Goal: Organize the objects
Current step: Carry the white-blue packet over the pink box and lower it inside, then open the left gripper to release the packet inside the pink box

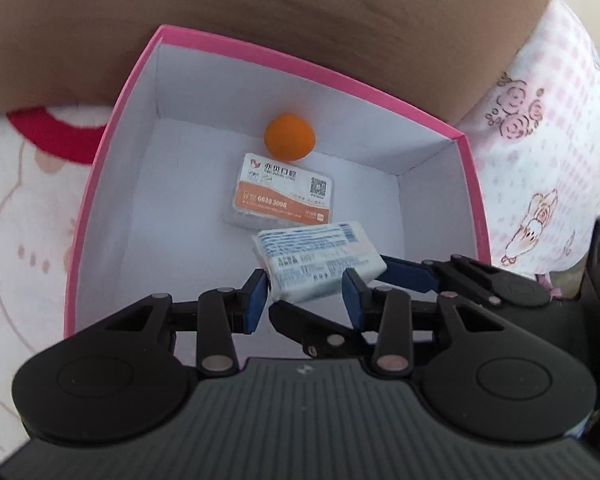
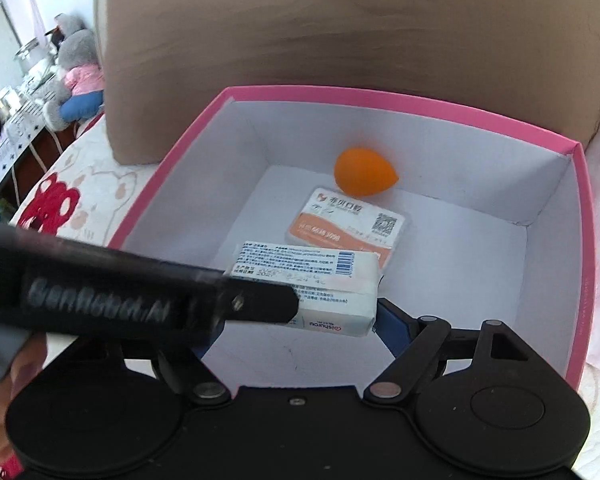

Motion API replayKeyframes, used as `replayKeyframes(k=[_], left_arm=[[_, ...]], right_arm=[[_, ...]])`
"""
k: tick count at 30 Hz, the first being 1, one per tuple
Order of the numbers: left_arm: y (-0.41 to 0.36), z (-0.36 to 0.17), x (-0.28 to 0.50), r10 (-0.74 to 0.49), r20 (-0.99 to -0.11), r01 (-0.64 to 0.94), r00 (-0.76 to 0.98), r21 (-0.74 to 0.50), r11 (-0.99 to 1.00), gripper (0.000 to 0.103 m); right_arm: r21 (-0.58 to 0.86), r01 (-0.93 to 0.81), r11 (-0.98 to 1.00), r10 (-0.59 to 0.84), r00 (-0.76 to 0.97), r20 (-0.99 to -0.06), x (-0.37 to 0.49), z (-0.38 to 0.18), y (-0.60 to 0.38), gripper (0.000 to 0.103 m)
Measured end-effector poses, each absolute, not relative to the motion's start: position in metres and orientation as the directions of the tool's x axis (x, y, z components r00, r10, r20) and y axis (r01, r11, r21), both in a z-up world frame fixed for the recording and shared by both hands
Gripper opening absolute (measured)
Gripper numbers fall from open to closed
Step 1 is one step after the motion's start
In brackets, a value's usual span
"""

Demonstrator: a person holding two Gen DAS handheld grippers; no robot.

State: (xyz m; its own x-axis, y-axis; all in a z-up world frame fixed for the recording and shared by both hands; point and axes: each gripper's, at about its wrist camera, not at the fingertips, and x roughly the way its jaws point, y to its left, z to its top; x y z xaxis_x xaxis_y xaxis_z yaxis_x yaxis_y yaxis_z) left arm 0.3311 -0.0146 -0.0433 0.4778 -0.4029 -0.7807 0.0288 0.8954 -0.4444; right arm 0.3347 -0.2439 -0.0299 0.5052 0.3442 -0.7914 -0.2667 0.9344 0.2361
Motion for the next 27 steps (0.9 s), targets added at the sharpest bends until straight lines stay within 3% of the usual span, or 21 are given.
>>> replayKeyframes(k=[9,14,27], left_arm=[[-0.009,-0.057,0.353,-0.436,-0.769,0.039,0.467,-0.474,0.879,0.036],[-0.013,-0.066,0.360,-0.438,-0.780,0.027,0.448,-0.477,0.878,0.035],[-0.002,-0.046,0.345,-0.339,-0.813,0.039,0.473,-0.366,0.930,0.035]], right_arm=[[0.277,-0.208,0.938,0.345,0.473,-0.811,0.352,-0.050,-0.248,0.077],[0.257,-0.209,0.944,0.326,0.454,-0.829,0.358,-0.054,-0.244,0.058],[0.202,-0.242,0.949,0.305,0.540,-0.784,0.320,-0.030,-0.251,0.057]])
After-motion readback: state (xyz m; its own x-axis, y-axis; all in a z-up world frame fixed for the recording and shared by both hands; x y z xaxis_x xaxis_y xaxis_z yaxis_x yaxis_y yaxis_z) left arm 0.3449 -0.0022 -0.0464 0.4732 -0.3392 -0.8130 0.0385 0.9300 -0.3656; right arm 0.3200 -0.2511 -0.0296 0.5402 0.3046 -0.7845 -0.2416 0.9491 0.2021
